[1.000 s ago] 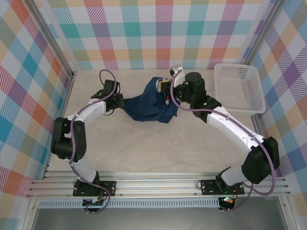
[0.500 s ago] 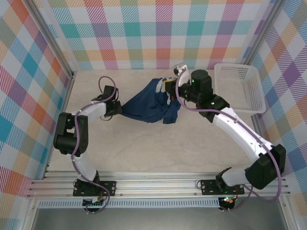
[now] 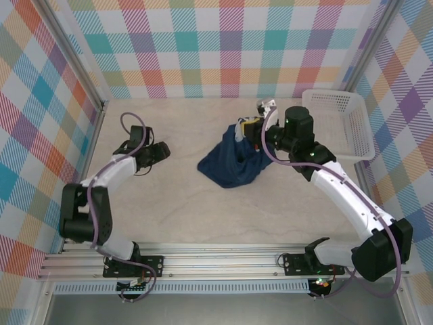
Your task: Fold the inside-out t-shirt
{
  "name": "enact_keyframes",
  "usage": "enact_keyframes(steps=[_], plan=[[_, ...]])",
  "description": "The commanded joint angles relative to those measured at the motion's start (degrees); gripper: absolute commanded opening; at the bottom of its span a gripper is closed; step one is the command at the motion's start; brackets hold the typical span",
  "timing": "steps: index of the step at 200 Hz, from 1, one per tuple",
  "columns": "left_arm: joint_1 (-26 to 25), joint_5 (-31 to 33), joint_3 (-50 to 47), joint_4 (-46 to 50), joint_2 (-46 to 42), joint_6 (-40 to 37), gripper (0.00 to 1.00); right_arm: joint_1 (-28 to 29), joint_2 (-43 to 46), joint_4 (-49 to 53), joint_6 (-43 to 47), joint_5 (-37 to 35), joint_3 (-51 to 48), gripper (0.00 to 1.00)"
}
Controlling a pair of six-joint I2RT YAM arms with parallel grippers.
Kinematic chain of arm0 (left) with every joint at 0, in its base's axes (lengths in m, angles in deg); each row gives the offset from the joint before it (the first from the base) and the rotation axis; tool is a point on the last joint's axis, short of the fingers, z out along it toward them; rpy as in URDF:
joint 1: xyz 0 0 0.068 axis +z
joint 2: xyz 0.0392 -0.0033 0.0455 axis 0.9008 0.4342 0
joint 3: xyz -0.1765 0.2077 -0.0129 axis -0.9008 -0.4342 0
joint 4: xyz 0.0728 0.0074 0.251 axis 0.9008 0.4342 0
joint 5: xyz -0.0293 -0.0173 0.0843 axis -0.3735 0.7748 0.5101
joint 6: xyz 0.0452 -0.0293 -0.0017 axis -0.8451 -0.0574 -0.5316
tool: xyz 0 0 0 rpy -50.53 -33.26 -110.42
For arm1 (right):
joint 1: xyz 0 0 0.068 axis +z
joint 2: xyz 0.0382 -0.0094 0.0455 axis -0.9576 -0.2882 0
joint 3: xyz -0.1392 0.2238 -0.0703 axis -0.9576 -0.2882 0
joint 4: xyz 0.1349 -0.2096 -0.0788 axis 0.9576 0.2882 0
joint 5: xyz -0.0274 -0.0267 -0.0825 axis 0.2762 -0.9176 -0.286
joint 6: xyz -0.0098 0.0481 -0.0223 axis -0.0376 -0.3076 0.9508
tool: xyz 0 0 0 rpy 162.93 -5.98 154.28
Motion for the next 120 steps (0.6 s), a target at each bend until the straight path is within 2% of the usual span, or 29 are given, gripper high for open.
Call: enact_keyframes(steps=[1,21,41,56,87,104,120], plan=[[-2.8,-7.7,-2.0,-5.5,-6.8,0.4,0.68,-0.1,-1.1,-6.2,3.4,7.0,-0.9,0.00],[-9.5,-17.7,0.1,-9.7,-7.3,-1.3,0.72,-0.1,-1.9,-7.3,4.0,9.7,-2.0,0.00],[-17.0,-21.8,4.8,-9.9,-4.8,-4.4,0.74,-0.1,-2.0,-7.1,4.7,10.1,-2.2,0.00],[-20.5,-23.8,8.7,-9.4,-2.1,-5.4,0.75,-0.1,-2.0,-6.7,4.8,9.8,-2.2,0.00],[-23.6,-24.2,15.4,-5.8,3.9,-6.8,0.72,-0.1,-2.0,-6.7,4.5,10.1,-2.5,0.00],[-23.8,-24.8,17.5,-4.8,6.1,-7.0,0.66,-0.1,-1.9,-6.3,4.6,10.1,-2.6,0.00],[-23.8,-24.7,18.9,-4.6,7.6,-7.1,0.56,-0.1,-1.7,-6.0,4.8,10.0,-2.8,0.00]])
